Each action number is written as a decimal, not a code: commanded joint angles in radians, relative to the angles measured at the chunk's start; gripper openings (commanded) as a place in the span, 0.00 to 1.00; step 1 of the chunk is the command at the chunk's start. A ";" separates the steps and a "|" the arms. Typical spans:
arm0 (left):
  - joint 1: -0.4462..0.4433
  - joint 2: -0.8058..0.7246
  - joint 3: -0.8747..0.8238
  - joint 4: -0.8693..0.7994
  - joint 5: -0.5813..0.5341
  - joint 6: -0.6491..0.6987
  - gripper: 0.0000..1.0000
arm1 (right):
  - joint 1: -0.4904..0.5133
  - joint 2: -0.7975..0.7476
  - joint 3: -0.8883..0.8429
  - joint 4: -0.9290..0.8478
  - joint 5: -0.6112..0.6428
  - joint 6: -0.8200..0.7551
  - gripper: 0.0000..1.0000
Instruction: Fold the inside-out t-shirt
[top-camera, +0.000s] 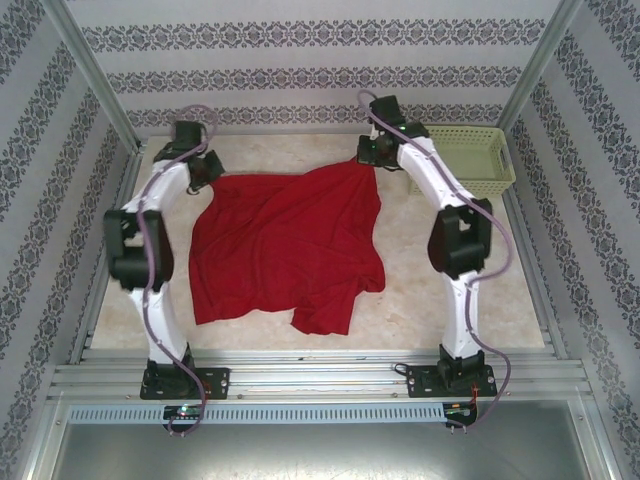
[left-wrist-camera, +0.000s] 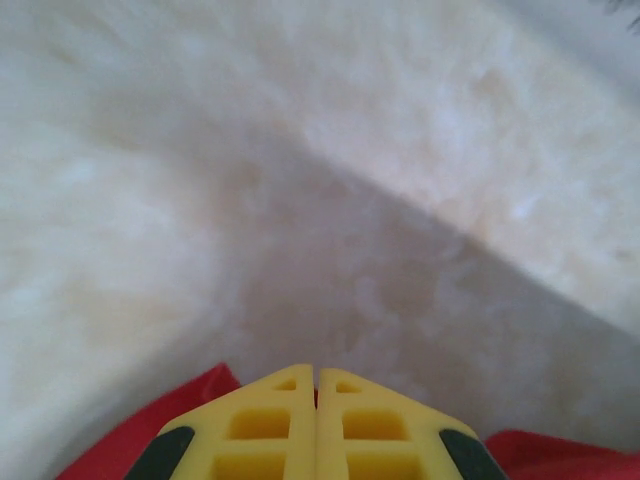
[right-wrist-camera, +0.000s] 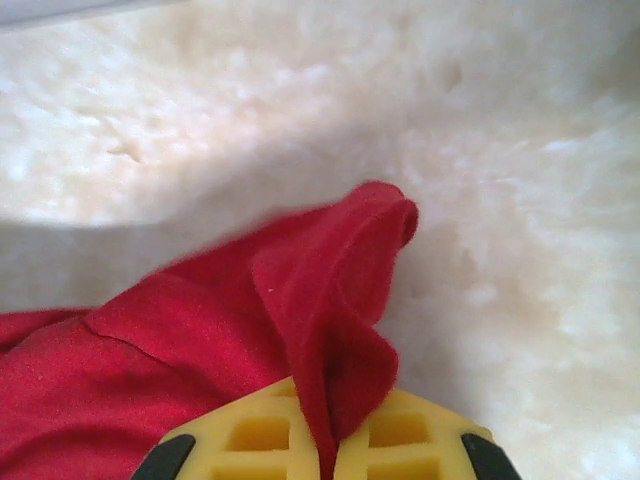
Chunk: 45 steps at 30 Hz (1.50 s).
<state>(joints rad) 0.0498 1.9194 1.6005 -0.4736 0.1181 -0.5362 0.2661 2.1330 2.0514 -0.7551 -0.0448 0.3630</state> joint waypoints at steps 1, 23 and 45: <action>0.022 -0.259 -0.185 0.107 -0.033 -0.098 0.00 | 0.008 -0.199 -0.195 0.087 0.044 -0.044 0.00; 0.016 -1.204 -1.145 -0.114 0.096 -0.202 0.52 | 0.157 -1.058 -1.420 0.275 0.078 0.251 0.61; -0.422 -0.692 -0.786 -0.281 -0.288 0.010 0.67 | 0.130 -0.771 -1.146 0.276 0.089 0.189 0.68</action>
<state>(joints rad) -0.3298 1.1660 0.7830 -0.6590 -0.0402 -0.5755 0.4072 1.3487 0.8867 -0.4919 0.0372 0.5617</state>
